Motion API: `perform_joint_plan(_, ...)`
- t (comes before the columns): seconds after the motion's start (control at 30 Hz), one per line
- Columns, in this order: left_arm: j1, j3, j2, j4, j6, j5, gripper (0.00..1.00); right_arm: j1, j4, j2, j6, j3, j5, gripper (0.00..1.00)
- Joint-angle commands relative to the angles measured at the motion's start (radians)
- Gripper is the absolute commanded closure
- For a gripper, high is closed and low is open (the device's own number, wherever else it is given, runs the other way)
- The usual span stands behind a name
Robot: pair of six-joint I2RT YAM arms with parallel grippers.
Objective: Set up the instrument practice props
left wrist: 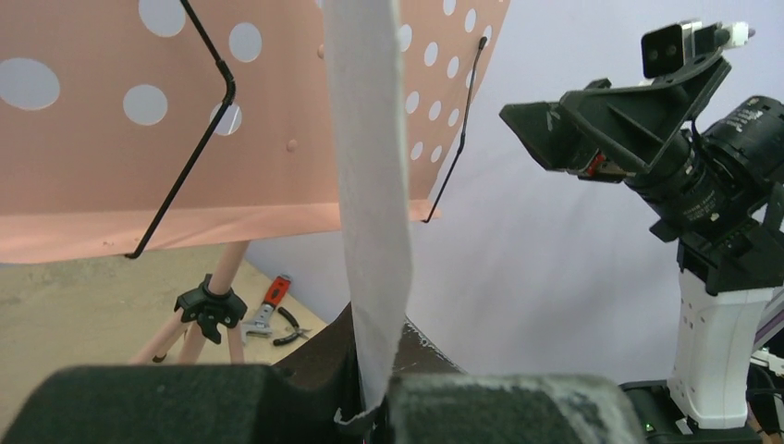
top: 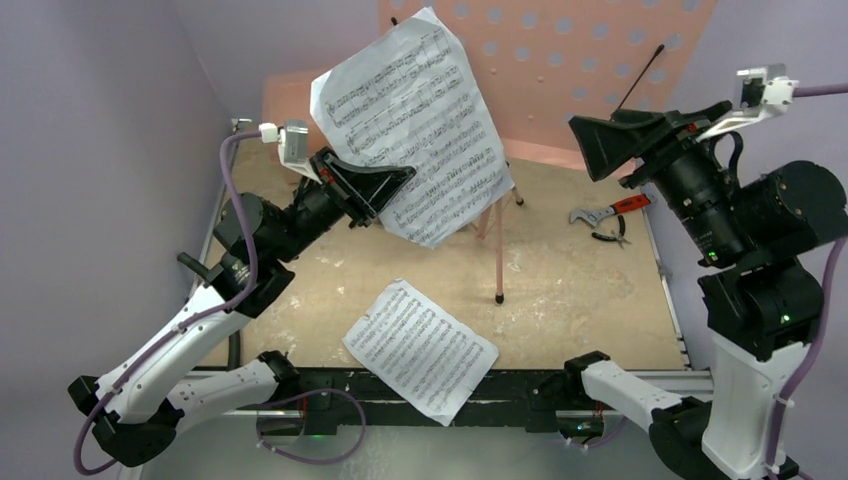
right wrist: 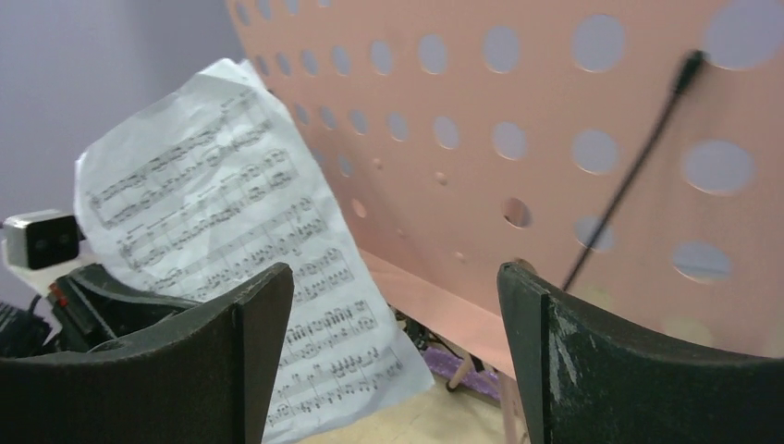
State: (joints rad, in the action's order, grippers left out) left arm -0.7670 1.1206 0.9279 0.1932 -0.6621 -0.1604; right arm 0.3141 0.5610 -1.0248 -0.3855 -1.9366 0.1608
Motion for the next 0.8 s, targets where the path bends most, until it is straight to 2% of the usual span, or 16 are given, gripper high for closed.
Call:
perform_joint_plan(0.0,-0.005,0.081,0.032,0.023,0.008,-0.011,1.00,0.000,0.123,0.018,-0.010,-0.047,-0.213,0.19)
perform_joint_plan(0.17,-0.004,0.144,0.084,0.023,0.015,-0.064,1.00,0.001,0.192,0.010,-0.021,-0.055,-0.293,0.20)
perform_joint_plan(0.5,-0.004,0.308,0.209,-0.032,0.099,-0.222,1.00,0.000,0.202,-0.026,-0.030,-0.053,-0.294,0.26)
perform_joint_plan(0.77,-0.003,0.439,0.287,-0.092,0.194,-0.193,1.00,0.001,0.208,-0.064,-0.006,-0.098,-0.338,0.33)
